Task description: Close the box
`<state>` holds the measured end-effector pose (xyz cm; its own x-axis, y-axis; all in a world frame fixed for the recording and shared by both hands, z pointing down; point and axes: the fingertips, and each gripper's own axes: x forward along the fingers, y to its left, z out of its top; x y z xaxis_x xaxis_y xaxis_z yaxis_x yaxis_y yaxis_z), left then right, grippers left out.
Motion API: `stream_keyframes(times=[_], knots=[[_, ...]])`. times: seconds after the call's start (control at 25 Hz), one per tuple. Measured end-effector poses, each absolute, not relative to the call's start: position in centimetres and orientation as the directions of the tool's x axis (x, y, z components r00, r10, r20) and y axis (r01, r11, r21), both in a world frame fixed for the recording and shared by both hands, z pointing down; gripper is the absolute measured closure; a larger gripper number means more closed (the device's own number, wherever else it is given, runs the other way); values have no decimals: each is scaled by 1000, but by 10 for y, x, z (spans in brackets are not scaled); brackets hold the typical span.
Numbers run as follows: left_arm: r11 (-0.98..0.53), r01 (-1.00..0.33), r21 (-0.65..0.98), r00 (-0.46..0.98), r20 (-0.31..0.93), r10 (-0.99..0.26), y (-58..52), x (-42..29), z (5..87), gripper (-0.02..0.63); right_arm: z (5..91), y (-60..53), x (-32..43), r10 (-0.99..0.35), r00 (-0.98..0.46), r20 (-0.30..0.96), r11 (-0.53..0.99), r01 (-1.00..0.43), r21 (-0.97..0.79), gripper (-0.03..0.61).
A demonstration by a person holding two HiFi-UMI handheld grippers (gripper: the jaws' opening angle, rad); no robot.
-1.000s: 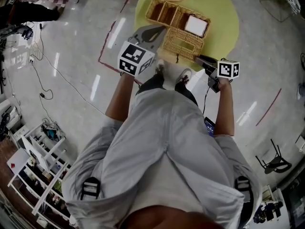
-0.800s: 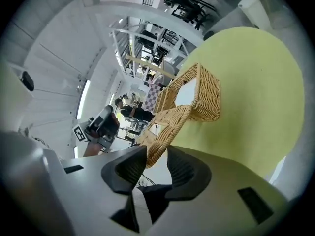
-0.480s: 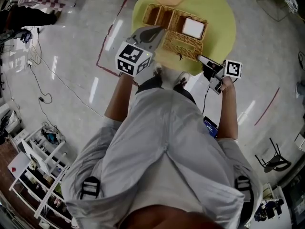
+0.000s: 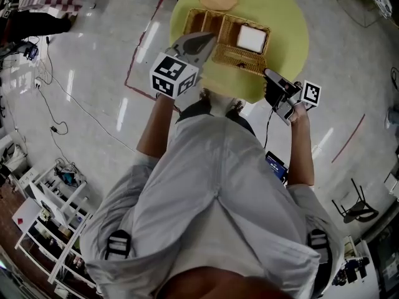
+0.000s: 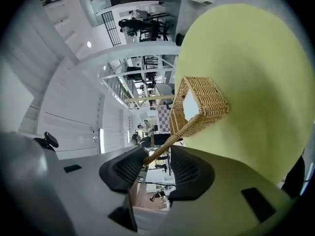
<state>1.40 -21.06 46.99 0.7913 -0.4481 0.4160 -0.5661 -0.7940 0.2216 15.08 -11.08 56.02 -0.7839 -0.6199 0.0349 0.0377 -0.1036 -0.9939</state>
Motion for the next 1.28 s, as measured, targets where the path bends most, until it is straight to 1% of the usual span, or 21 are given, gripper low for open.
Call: stream_keyframes(times=[0.2, 0.36, 0.44, 0.6, 0.88, 1.28], knots=[[-797, -558, 230, 797, 417, -438, -217, 24, 473, 586, 558, -127, 164, -647, -762, 32, -114, 55, -992, 399], [-798, -554, 237, 800, 417, -432, -223, 28, 474, 586, 541, -144, 166, -666, -745, -26, -75, 101, -992, 382], [-798, -553, 238, 800, 418, -430, -226, 29, 474, 586, 534, -151, 164, -659, -751, -42, -46, 97, -994, 380], [-799, -552, 237, 800, 420, -428, -227, 33, 476, 586, 536, -164, 168, -665, -746, -38, -20, 68, -997, 380], [-792, -562, 237, 791, 432, -432, -227, 23, 480, 586, 541, -188, 170, -678, -735, -8, 7, 4, -1000, 380], [-796, -558, 234, 788, 452, -419, -222, 17, 491, 586, 590, -218, 167, -687, -716, 123, -28, -144, -989, 379]])
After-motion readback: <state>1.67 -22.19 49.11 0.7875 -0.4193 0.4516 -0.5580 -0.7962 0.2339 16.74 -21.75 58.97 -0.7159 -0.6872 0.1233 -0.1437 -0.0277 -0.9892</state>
